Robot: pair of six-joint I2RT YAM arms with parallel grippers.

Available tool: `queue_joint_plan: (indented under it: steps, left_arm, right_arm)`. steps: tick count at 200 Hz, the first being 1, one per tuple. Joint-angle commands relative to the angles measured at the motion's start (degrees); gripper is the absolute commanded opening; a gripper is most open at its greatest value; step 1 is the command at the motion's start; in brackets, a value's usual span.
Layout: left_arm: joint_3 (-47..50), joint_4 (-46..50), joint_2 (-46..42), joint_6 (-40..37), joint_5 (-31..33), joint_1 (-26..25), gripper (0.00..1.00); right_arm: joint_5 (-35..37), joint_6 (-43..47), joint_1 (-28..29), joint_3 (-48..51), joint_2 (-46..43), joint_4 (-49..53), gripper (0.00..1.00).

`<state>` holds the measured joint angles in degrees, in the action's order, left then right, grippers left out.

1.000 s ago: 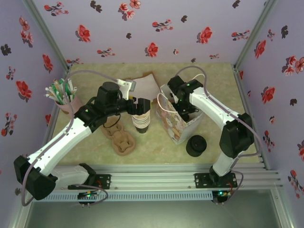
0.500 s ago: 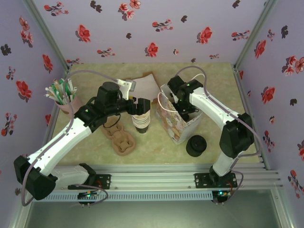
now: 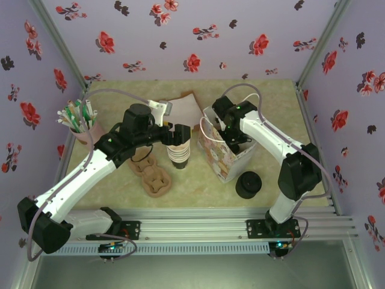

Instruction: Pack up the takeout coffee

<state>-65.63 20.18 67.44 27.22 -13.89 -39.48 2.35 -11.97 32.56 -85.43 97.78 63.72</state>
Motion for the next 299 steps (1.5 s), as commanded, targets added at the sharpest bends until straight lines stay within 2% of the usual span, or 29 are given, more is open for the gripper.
queue_joint_plan:
  steps: [1, 299]
  left_arm:
    - [-1.2, -1.4, 0.0, -0.8, 0.8, -0.4, 0.99]
    - [-1.2, -1.6, 0.8, -0.9, 0.7, -0.3, 0.99]
  right_arm:
    - [-1.7, -0.3, 0.0, 1.4, 1.5, 2.9, 0.69]
    - [-1.1, -1.0, 0.2, -0.7, 1.2, 6.0, 0.69]
